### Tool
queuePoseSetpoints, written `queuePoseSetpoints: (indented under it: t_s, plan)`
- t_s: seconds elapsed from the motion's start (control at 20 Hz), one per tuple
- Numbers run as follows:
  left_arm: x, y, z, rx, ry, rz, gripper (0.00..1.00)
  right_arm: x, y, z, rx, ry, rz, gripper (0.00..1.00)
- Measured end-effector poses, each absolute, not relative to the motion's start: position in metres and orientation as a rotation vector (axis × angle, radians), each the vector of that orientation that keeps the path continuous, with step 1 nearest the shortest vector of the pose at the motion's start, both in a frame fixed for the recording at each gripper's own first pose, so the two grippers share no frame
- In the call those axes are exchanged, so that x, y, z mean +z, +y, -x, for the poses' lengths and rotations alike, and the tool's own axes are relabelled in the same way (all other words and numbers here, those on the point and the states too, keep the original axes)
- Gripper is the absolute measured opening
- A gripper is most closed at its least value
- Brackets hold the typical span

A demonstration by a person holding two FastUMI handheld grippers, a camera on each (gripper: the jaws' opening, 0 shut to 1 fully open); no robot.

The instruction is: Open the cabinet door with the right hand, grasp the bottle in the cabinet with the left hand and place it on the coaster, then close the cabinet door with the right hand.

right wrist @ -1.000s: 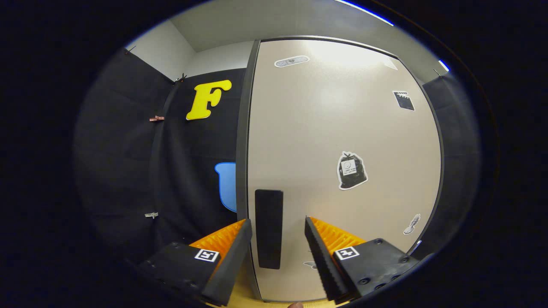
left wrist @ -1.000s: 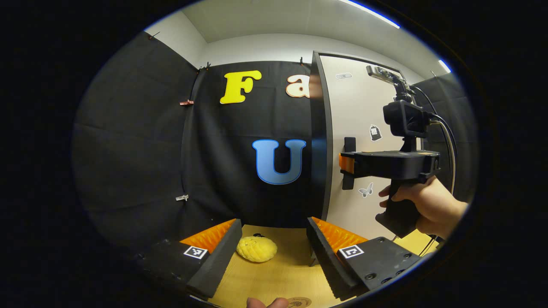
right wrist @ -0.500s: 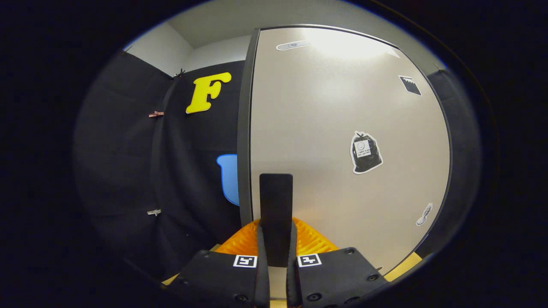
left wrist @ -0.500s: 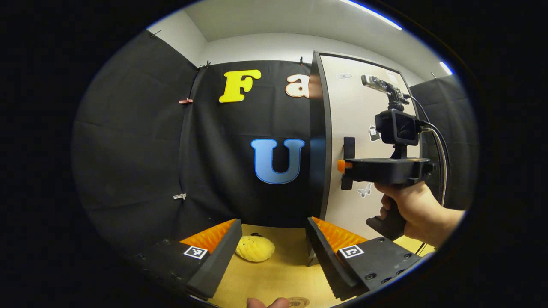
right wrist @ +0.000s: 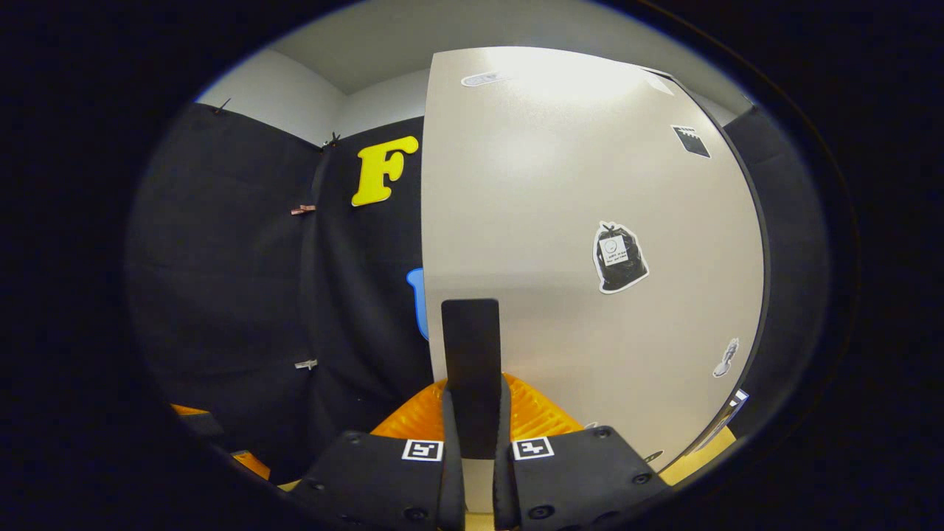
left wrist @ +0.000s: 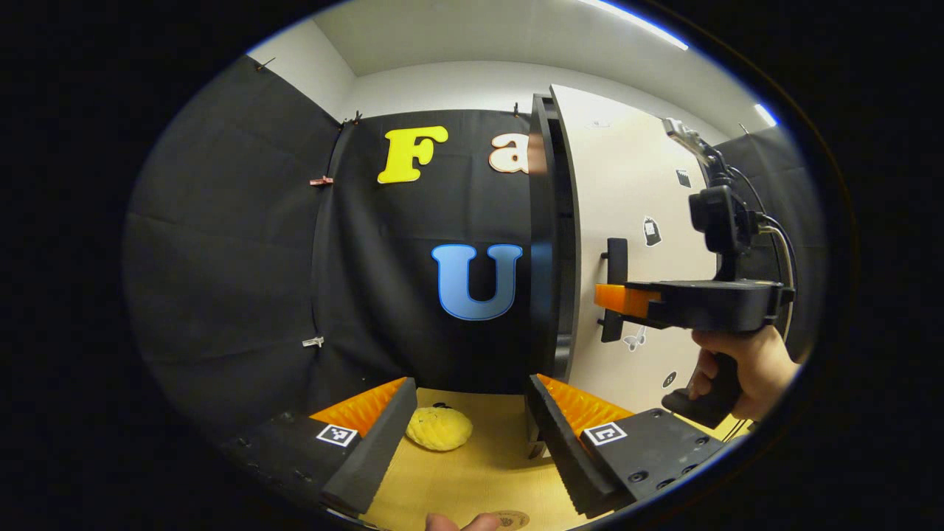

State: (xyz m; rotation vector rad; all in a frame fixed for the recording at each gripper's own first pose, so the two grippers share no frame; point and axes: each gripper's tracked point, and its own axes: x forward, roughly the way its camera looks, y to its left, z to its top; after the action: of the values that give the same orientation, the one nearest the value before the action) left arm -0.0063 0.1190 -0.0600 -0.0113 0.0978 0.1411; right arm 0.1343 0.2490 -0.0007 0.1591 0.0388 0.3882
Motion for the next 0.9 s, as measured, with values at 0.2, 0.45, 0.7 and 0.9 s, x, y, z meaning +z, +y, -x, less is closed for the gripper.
queuePoseSetpoints:
  t_s: [0.2,0.45,0.7,0.9]
  plan:
    - [-0.054,0.099,0.018,0.134,0.083,0.004,0.95,0.003,0.243,-0.117,0.442,0.048,-0.155,0.19]
    - [-0.048,0.083,0.026,0.137,0.077,0.006,0.96,0.005,0.234,-0.104,0.496,0.054,-0.159,0.19]
    - [-0.046,0.068,0.033,0.136,0.082,0.007,0.96,0.006,0.219,-0.085,0.537,0.069,-0.168,0.19]
    - [-0.04,0.057,0.036,0.125,0.075,-0.018,0.95,0.006,0.198,-0.063,0.559,0.065,-0.178,0.19]
